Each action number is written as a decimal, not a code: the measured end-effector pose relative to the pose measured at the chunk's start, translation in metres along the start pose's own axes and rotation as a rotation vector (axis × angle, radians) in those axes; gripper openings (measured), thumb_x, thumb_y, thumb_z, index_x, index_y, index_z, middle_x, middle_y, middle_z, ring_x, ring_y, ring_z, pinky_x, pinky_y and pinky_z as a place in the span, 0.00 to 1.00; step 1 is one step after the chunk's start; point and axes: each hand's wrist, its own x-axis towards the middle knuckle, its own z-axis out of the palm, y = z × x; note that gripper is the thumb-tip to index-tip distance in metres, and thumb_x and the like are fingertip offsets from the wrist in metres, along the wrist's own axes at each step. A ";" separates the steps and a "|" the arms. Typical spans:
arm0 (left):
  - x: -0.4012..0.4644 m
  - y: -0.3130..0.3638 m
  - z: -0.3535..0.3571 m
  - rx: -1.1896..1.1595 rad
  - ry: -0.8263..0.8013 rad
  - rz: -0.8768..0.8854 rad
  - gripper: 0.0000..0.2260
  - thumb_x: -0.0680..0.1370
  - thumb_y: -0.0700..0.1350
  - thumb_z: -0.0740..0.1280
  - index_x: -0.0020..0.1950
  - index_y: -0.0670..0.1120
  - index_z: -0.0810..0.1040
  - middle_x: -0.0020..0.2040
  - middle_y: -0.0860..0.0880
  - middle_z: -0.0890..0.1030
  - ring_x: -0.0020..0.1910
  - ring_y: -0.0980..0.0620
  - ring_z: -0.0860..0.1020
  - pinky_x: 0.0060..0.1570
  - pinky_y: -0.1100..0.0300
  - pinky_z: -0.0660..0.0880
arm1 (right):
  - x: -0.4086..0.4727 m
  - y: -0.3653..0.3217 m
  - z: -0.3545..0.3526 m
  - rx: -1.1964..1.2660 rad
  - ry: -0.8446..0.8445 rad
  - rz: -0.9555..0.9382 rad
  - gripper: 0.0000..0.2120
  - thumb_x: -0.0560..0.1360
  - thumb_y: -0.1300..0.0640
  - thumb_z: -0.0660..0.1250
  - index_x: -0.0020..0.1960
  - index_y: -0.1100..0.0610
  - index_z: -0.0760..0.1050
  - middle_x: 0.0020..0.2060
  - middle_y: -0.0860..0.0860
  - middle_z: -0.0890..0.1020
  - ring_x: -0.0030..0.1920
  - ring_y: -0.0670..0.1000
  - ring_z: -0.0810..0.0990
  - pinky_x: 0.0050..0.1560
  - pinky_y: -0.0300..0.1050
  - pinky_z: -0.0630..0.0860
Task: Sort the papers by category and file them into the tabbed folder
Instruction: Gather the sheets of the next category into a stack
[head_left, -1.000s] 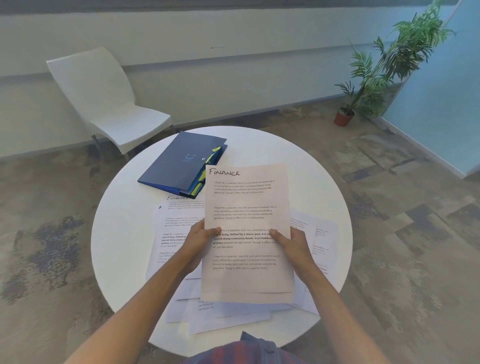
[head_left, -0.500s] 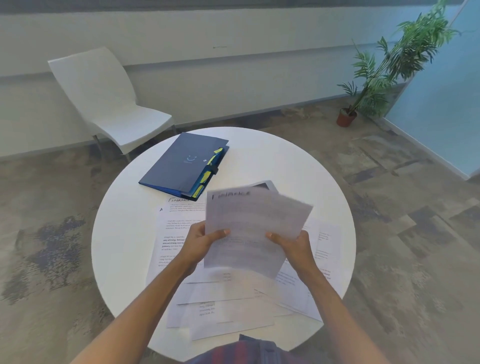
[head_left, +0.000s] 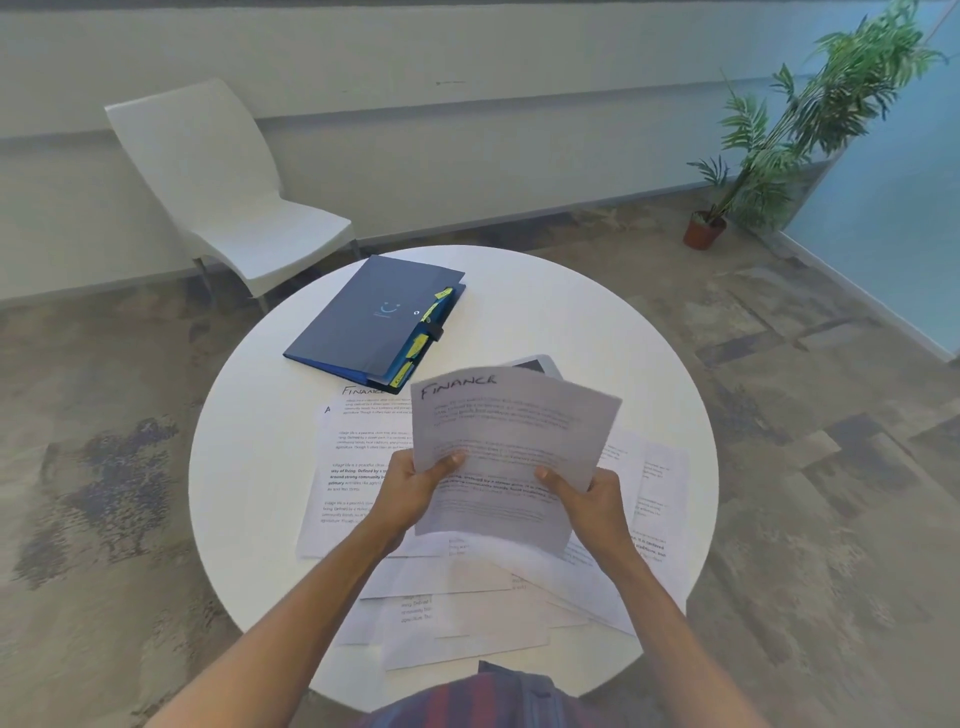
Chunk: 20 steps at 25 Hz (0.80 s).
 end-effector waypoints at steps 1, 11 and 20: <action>0.001 0.001 0.000 -0.021 0.017 -0.009 0.05 0.77 0.42 0.70 0.52 0.46 0.83 0.47 0.49 0.87 0.44 0.49 0.86 0.40 0.60 0.81 | 0.001 0.001 0.000 -0.009 0.010 0.005 0.09 0.74 0.58 0.74 0.52 0.61 0.84 0.44 0.50 0.88 0.46 0.51 0.87 0.42 0.40 0.83; 0.035 -0.012 -0.023 0.042 0.076 -0.302 0.12 0.80 0.50 0.66 0.54 0.43 0.82 0.48 0.45 0.86 0.48 0.45 0.84 0.54 0.50 0.78 | 0.021 0.010 0.000 -0.184 0.133 0.026 0.10 0.77 0.55 0.71 0.57 0.57 0.83 0.49 0.47 0.86 0.52 0.48 0.84 0.57 0.47 0.79; 0.057 -0.090 -0.084 1.285 0.117 -0.271 0.36 0.77 0.66 0.58 0.80 0.54 0.49 0.81 0.44 0.45 0.79 0.41 0.40 0.74 0.40 0.45 | 0.045 0.012 -0.019 -0.199 0.223 0.110 0.10 0.78 0.57 0.69 0.57 0.59 0.82 0.48 0.49 0.84 0.51 0.51 0.82 0.43 0.36 0.73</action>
